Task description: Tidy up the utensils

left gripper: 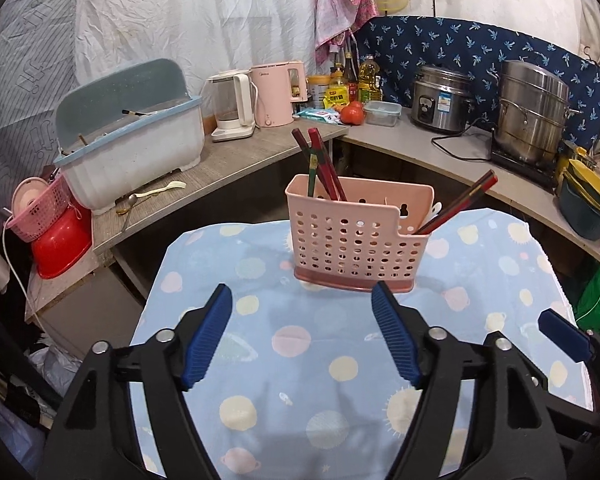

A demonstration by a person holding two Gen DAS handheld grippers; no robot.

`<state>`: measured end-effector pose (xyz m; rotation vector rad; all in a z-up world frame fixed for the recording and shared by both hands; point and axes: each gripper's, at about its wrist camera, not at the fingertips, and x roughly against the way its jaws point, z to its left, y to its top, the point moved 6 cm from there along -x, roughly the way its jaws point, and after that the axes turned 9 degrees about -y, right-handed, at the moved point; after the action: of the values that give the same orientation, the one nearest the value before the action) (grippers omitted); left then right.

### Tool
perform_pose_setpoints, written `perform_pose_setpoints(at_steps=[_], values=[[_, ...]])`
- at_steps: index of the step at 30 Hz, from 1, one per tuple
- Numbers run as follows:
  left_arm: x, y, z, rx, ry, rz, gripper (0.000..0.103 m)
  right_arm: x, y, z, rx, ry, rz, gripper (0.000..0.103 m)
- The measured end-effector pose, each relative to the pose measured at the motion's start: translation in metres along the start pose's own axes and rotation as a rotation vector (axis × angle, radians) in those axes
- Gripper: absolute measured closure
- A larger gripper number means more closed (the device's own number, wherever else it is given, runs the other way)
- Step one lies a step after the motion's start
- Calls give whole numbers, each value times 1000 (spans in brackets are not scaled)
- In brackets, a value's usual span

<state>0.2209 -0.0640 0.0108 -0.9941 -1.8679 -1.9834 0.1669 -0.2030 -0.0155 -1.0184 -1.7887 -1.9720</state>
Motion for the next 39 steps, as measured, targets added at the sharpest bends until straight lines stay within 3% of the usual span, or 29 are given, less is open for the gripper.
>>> perform_pose_setpoints(at_steps=[12,22,39], values=[[12,-27,-5,11,23,19,12,15,-23,-5,37,-51,-7,22],[8,-44,6,31,56,55,10,11,-37,-20,-15,-61,29,19],[2,-56,8,19,71,86,10,5,-43,-15,-8,-60,55,17]])
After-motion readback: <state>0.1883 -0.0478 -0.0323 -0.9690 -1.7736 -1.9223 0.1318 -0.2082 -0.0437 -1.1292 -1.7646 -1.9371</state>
